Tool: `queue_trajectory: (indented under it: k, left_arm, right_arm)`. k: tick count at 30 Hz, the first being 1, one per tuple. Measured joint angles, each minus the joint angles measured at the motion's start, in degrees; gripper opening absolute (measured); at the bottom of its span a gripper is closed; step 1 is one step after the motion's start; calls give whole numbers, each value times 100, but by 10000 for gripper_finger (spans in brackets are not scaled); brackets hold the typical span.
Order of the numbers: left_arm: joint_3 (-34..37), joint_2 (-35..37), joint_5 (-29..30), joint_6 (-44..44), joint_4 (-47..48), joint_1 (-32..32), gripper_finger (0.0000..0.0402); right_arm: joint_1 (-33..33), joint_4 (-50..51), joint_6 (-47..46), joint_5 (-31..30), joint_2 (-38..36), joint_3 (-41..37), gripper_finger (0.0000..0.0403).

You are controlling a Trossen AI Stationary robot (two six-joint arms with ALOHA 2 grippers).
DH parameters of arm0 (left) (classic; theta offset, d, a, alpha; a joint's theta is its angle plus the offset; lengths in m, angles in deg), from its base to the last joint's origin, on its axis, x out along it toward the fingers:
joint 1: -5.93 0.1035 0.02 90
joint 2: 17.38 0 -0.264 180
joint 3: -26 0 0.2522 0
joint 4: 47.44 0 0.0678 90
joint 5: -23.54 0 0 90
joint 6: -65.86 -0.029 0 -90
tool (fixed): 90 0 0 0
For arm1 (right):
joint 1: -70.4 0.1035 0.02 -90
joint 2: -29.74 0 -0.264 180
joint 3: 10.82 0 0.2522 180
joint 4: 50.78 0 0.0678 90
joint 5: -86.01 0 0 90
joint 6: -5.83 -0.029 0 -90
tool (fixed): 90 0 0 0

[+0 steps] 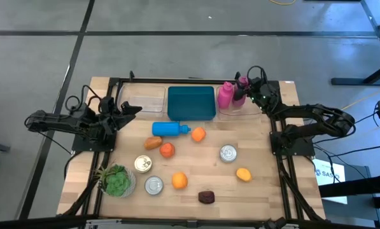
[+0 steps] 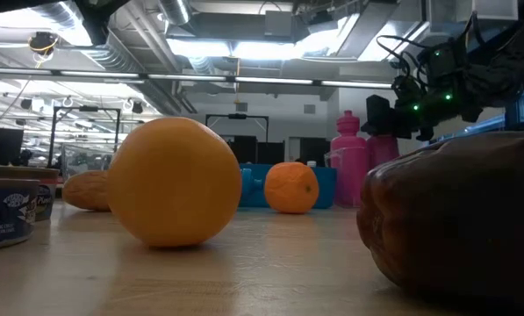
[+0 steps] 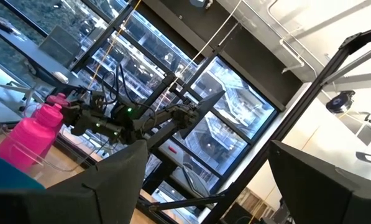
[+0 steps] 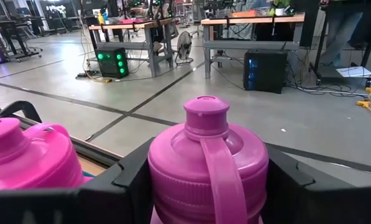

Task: Pick & Place Food Item
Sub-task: Put the purple tumbler into the right transparent bin

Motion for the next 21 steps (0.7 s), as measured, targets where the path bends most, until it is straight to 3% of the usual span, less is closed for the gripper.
queue_trajectory:
  k: [21]
  left_arm:
    - [1, 0, 9, 60, 0, 0, 326]
  right_arm:
    - [2, 175, 135, 138, 0, 4, 242]
